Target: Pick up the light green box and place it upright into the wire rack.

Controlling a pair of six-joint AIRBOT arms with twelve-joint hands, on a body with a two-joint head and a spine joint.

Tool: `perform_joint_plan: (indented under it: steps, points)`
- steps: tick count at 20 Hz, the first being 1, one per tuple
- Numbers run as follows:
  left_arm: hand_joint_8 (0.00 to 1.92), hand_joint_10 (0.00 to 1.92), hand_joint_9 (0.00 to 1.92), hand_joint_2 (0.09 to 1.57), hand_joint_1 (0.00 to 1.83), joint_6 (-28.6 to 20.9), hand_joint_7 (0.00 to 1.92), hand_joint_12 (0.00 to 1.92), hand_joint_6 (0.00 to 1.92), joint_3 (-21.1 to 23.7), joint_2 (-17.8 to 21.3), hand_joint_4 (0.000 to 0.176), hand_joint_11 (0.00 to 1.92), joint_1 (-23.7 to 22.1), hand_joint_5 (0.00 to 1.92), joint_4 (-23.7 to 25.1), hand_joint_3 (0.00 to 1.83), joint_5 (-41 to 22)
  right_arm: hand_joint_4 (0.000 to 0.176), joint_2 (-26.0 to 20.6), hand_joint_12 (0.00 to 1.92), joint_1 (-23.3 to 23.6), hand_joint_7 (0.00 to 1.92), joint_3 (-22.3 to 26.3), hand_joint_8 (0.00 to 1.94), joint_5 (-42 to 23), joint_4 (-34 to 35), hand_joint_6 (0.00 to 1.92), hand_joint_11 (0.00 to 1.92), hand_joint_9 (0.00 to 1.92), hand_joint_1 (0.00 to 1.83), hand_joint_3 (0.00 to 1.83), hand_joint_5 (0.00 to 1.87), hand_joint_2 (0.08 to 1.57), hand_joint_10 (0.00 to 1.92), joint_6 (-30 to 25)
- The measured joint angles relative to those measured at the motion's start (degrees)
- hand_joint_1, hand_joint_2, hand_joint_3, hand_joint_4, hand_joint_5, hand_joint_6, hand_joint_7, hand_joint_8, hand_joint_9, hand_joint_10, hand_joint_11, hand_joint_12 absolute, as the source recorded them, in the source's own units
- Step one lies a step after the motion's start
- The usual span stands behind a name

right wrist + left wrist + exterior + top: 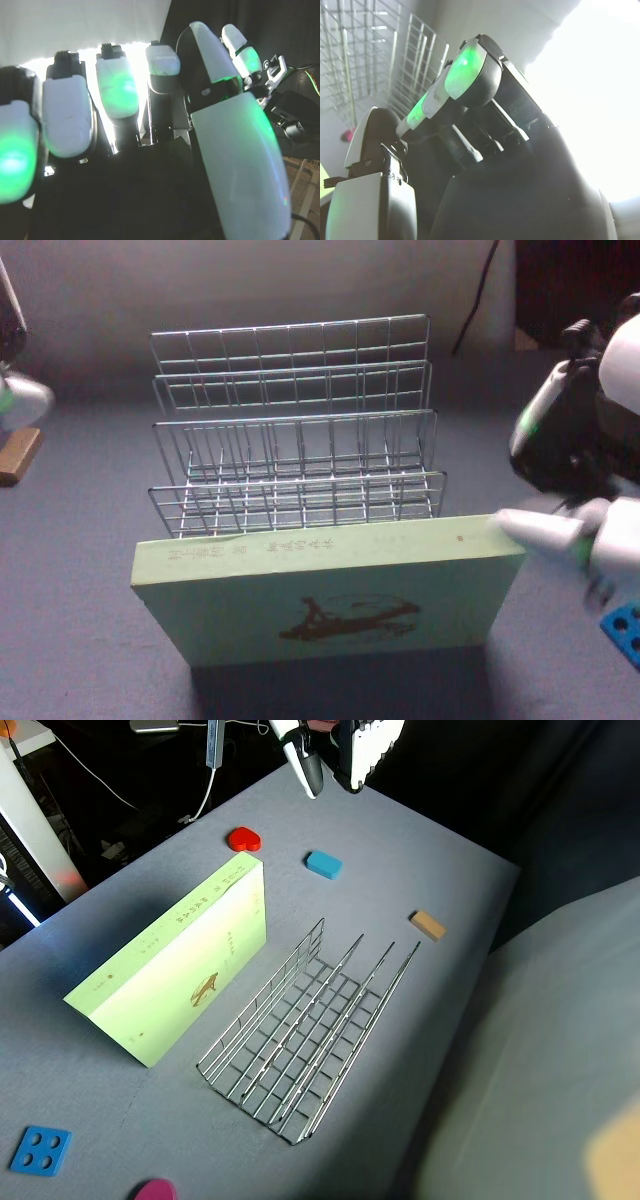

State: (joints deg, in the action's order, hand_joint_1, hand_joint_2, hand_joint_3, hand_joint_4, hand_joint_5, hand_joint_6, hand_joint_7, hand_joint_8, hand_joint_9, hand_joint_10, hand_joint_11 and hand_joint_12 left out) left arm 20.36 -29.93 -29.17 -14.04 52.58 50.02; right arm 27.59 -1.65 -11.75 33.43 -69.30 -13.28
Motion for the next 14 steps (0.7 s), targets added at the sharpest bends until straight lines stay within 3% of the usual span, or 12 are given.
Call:
perform_joint_plan:
  steps: [10,14]
  points:
    - [0.0,0.0,0.17,1.08,0.22,0.44,0.24,0.57,0.0,0.02,-0.02,0.109,0.0,0.0,0.28,-0.87,0.0,0.28,0.027,0.28,0.92,0.0,0.26,0.17,0.0,0.09,0.02,0.0,0.0,0.19,0.24,0.0,0.2,0.93,0.0,0.11]
    - [0.0,0.0,0.18,1.08,0.23,0.57,0.25,0.55,0.01,0.02,-0.02,0.109,0.0,0.0,0.3,-0.9,0.0,0.35,0.029,6.21,0.84,0.0,0.24,0.15,0.0,7.69,1.07,0.0,0.0,0.16,0.26,0.0,0.17,0.94,0.0,4.7]
